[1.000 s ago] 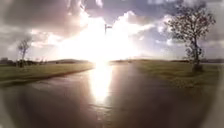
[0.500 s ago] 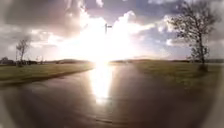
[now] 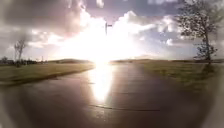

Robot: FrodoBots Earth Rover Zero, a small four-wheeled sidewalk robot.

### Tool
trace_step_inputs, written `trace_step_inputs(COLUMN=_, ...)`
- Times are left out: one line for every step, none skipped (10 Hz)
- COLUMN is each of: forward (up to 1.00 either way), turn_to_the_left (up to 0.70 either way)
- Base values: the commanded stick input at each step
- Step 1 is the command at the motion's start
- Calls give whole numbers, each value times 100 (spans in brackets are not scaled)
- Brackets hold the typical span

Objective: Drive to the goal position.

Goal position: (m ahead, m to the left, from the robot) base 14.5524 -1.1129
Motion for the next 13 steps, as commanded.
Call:
trace_step_inputs(forward=70, turn_to_the_left=0)
trace_step_inputs(forward=70, turn_to_the_left=0)
trace_step_inputs(forward=70, turn_to_the_left=0)
trace_step_inputs(forward=70, turn_to_the_left=0)
trace_step_inputs(forward=70, turn_to_the_left=0)
trace_step_inputs(forward=70, turn_to_the_left=0)
trace_step_inputs(forward=70, turn_to_the_left=0)
trace_step_inputs(forward=70, turn_to_the_left=0)
trace_step_inputs(forward=70, turn_to_the_left=0)
trace_step_inputs(forward=70, turn_to_the_left=0)
trace_step_inputs(forward=70, turn_to_the_left=0)
trace_step_inputs(forward=70, turn_to_the_left=0)
trace_step_inputs(forward=70, turn_to_the_left=0)
